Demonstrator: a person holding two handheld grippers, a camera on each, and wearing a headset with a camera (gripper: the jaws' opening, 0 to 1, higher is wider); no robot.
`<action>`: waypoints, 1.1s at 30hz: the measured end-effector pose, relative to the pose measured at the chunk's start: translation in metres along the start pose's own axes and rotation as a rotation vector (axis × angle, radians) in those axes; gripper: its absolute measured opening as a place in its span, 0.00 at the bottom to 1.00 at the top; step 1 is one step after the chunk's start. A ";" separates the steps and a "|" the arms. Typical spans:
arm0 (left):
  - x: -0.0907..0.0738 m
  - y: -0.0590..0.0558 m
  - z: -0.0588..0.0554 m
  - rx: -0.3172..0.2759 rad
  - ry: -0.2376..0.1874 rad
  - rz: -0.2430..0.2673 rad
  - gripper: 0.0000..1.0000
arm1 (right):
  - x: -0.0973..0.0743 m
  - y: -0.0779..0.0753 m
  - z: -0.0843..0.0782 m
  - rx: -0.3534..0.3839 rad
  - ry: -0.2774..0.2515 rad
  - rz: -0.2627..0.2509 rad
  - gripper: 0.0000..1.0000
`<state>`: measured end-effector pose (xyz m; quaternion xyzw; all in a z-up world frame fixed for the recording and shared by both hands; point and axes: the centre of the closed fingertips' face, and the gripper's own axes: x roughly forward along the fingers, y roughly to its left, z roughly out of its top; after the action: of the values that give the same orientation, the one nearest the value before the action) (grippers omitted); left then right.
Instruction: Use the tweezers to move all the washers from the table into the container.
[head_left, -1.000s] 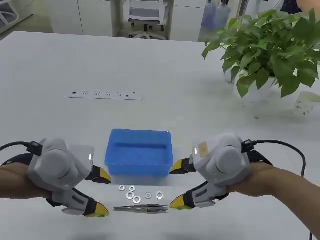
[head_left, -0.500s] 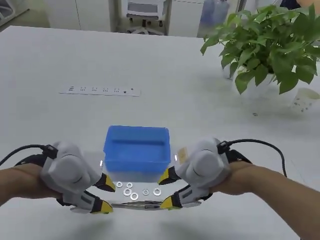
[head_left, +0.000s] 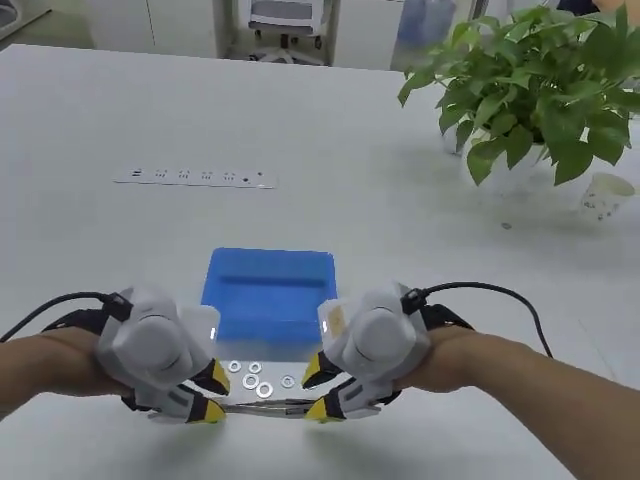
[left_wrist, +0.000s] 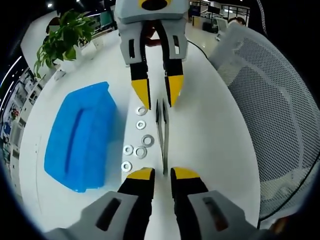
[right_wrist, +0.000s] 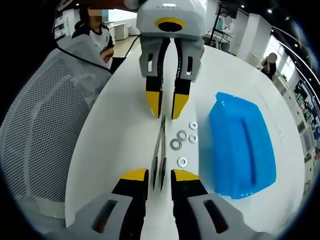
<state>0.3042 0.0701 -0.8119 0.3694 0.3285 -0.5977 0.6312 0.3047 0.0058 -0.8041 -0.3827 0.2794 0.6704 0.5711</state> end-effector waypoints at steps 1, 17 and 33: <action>0.000 0.000 0.000 0.002 0.003 0.001 0.17 | 0.001 0.000 0.000 0.002 0.002 0.002 0.18; 0.003 0.001 0.000 -0.019 -0.008 -0.017 0.06 | 0.011 0.002 -0.006 0.017 0.022 0.012 0.12; -0.002 0.000 0.003 -0.017 -0.027 -0.023 0.05 | 0.011 0.001 -0.006 0.017 0.023 0.007 0.11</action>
<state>0.3044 0.0691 -0.8084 0.3519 0.3295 -0.6070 0.6317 0.3042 0.0068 -0.8171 -0.3843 0.2931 0.6656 0.5687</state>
